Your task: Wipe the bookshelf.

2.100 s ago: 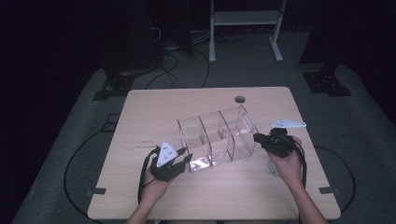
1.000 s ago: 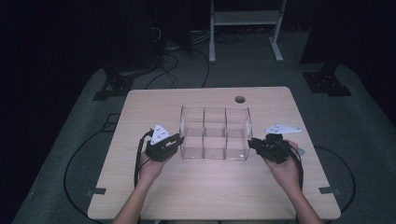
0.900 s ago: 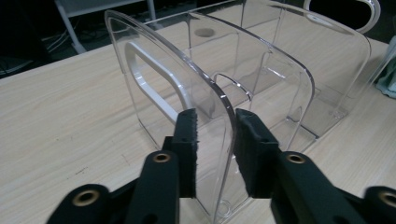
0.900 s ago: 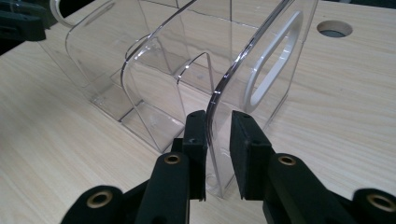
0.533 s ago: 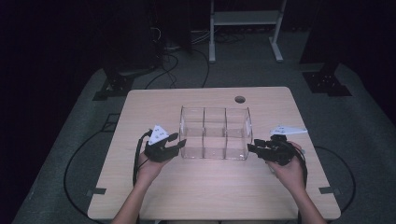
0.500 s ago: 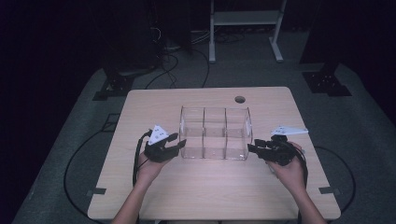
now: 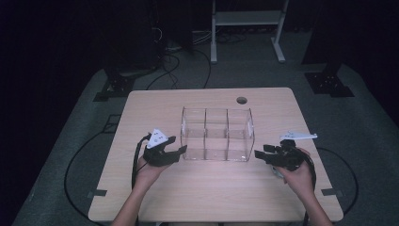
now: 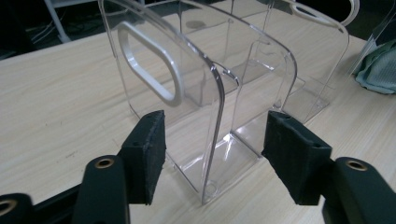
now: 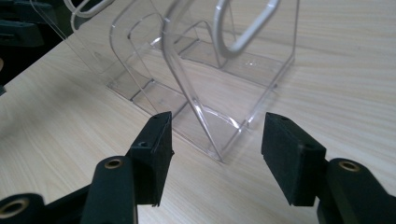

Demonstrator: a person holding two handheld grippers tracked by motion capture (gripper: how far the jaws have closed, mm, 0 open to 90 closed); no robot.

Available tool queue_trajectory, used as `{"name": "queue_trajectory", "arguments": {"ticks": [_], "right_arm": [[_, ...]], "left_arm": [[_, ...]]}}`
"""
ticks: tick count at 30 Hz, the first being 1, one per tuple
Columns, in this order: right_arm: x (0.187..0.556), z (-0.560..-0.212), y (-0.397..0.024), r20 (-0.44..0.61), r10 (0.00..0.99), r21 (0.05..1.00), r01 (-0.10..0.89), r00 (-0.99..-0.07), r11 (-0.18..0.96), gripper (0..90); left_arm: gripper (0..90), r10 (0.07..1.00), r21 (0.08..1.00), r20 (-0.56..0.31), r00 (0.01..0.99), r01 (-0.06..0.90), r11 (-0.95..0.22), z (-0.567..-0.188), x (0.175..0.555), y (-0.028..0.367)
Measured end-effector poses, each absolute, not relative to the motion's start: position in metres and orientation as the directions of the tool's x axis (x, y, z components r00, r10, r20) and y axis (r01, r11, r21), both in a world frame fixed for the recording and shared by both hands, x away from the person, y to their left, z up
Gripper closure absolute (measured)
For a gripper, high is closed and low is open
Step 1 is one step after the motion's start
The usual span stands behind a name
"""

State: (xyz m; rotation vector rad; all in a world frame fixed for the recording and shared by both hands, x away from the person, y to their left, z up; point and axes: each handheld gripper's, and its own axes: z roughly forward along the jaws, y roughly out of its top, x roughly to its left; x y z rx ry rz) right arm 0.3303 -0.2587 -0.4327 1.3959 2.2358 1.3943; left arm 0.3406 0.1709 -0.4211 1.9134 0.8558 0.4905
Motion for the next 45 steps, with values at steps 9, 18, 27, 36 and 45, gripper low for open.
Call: {"name": "queue_trajectory", "arguments": {"ticks": [9, 18, 27, 36, 45], "right_arm": [[0.324, -0.449, -0.274, 0.334, 0.780, 0.749, 0.651, -0.530, 0.121, 40.4], [0.318, -0.460, -0.279, 0.342, 0.779, 0.739, 0.662, -0.526, 0.123, 39.0], [0.312, -0.469, -0.284, 0.354, 0.776, 0.730, 0.673, -0.522, 0.119, 38.3], [0.302, -0.473, -0.294, 0.360, 0.774, 0.734, 0.670, -0.521, 0.109, 37.3], [0.290, -0.478, -0.308, 0.360, 0.779, 0.732, 0.674, -0.513, 0.106, 36.2]], "left_arm": [[34.3, 0.743, 0.879, -0.037, 0.668, 0.376, -0.294, -0.430, 0.336, 0.180], [26.7, 0.752, 0.867, -0.053, 0.657, 0.404, -0.292, -0.439, 0.332, 0.186], [22.9, 0.758, 0.861, -0.069, 0.649, 0.422, -0.284, -0.449, 0.326, 0.193], [20.9, 0.758, 0.851, -0.071, 0.648, 0.436, -0.294, -0.454, 0.321, 0.195], [19.3, 0.751, 0.848, -0.073, 0.656, 0.438, -0.299, -0.458, 0.315, 0.196]]}}
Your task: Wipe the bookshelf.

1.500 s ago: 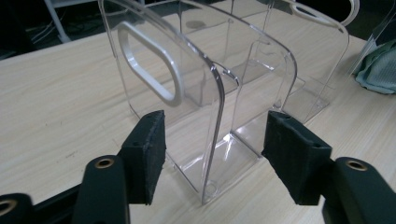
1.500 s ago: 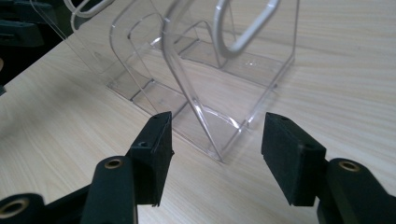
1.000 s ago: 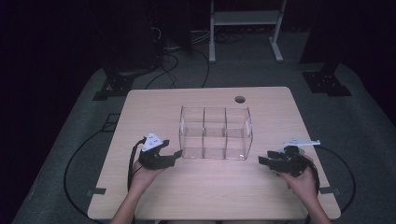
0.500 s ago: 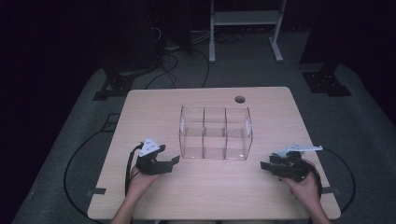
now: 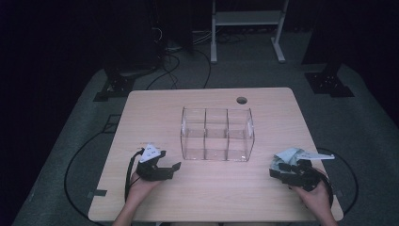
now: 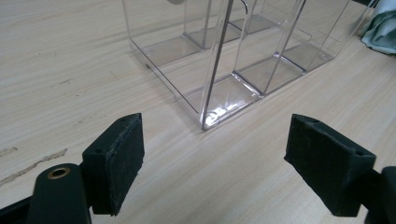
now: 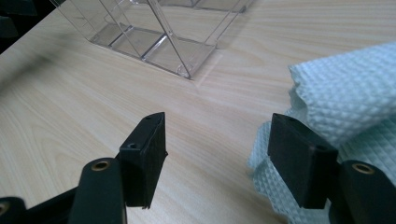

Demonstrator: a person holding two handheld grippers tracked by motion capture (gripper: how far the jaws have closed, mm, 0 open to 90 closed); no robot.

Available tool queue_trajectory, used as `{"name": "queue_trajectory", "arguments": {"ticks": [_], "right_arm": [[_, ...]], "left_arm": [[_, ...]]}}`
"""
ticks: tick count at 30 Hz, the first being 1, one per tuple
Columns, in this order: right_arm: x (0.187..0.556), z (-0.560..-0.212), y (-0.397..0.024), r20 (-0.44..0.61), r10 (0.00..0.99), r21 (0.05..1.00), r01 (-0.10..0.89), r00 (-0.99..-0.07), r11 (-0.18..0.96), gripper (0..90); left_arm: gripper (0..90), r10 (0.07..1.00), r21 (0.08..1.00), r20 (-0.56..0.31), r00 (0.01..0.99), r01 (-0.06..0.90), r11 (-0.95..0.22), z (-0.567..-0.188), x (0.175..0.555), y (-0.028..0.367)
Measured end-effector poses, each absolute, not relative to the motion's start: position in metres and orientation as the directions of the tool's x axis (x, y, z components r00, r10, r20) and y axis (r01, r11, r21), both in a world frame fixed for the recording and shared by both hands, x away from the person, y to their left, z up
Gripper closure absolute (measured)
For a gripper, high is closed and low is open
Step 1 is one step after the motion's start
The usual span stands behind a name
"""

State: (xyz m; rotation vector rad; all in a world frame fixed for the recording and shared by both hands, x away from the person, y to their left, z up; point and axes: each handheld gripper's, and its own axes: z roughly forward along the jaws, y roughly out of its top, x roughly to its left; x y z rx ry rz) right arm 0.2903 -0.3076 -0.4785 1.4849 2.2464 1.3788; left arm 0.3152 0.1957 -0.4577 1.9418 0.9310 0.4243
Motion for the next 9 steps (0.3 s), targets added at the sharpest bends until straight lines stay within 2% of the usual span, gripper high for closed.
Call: {"name": "queue_trajectory", "arguments": {"ticks": [9], "right_arm": [[0.2822, -0.4828, -0.3129, 0.368, 0.779, 0.736, 0.671, -0.507, 0.089, 34.6]], "left_arm": [[18.4, 0.748, 0.848, -0.090, 0.657, 0.445, -0.288, -0.4660, 0.3104, 0.1973]]}}
